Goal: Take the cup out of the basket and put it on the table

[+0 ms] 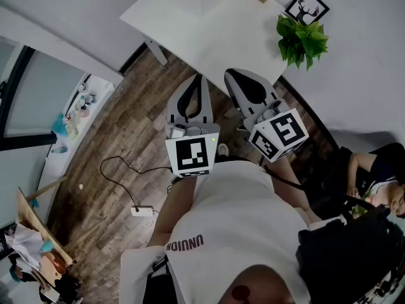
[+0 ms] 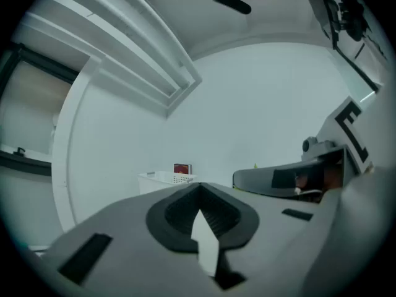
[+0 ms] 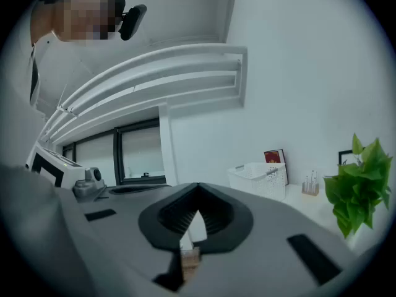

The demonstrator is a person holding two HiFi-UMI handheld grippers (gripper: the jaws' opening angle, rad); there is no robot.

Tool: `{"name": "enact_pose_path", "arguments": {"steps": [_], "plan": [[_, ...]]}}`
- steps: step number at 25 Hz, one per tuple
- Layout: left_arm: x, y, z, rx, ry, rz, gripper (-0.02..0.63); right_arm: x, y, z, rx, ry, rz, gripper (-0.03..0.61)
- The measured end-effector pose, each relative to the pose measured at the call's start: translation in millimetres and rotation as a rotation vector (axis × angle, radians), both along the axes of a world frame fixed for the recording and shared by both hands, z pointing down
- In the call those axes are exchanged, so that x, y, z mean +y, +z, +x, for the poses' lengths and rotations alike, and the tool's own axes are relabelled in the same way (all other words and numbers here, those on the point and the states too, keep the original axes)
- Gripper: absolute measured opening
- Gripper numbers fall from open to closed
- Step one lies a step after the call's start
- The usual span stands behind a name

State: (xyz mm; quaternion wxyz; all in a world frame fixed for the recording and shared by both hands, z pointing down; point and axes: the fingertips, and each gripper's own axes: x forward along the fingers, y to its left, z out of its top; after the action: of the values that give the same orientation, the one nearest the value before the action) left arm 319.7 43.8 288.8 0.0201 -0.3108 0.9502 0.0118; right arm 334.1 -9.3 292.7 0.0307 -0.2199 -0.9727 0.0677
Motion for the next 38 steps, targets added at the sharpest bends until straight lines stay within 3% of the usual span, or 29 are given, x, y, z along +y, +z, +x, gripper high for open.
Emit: {"name": "enact_pose_path", "arguments": {"steps": [9,24,30,34,38], "plan": [[3.5,10.1,2.7,0.018,0.016,-0.048,0.009,4.1,0.1,-0.4,0.001,0.002,0.003,0.017],[21.6,10.2,0.1,0.021,-0.01,-0.047,0.009,16.5,2.3,-4.0,0.009,-0.004,0.009,0.017],[43.6,11.4,-8.3,0.027,-0.05,-0.047,0.009,30.5,2.0,-16.0,0.012,-0.008,-0.003,0.017],[64.7,8.5,-16.4,0.019,-0.096,0.012,0.009,46.2,4.3,-26.5,0.01,-0.017,-0.006,0.017],[87.7,21.4,-22.4,0.043,-0.124,-0.044,0.009,60.8,11.0,-35.9,0.016,-0.026,-0.007,0.017]]}}
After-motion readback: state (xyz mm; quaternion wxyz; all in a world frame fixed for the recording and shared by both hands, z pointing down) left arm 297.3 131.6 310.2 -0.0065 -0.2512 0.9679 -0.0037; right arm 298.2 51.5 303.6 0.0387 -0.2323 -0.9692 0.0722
